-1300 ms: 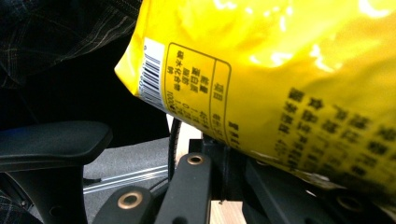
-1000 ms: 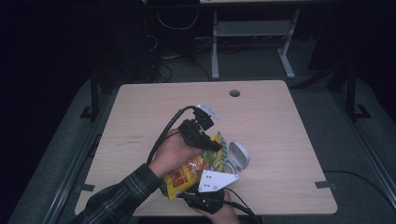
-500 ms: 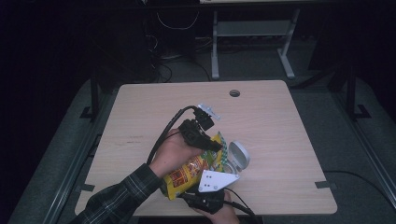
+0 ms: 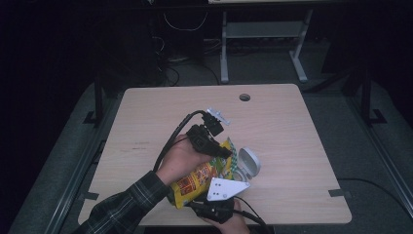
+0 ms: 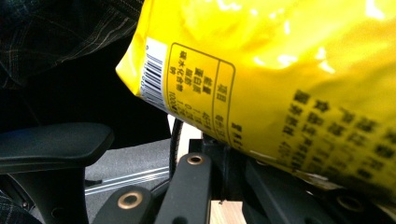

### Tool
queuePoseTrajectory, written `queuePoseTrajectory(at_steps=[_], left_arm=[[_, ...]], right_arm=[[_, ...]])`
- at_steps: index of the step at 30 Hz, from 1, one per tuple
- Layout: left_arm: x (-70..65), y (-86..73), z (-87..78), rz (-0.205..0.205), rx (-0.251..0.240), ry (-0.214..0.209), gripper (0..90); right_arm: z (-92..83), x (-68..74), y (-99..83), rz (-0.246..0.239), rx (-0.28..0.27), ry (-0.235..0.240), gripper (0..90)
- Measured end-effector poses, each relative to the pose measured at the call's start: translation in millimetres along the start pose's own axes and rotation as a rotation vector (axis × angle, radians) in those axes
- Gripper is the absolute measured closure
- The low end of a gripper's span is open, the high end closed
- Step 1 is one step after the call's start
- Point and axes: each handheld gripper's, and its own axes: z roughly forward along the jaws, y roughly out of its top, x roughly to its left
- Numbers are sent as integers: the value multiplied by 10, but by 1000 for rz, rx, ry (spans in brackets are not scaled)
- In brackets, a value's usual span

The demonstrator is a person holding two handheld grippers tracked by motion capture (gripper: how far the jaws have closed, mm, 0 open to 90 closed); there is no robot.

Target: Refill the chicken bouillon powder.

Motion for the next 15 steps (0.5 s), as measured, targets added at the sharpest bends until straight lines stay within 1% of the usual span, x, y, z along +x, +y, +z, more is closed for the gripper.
queuePoseTrajectory(at_steps=[4, 15], left_arm=[[-2, 8, 1, -9, 3, 4, 899], [-9, 31, 5, -17, 20, 13, 899]], right_arm=[[-3, 5, 6, -2, -1, 0, 899], [-20, 17, 25, -15, 0, 6, 899]])
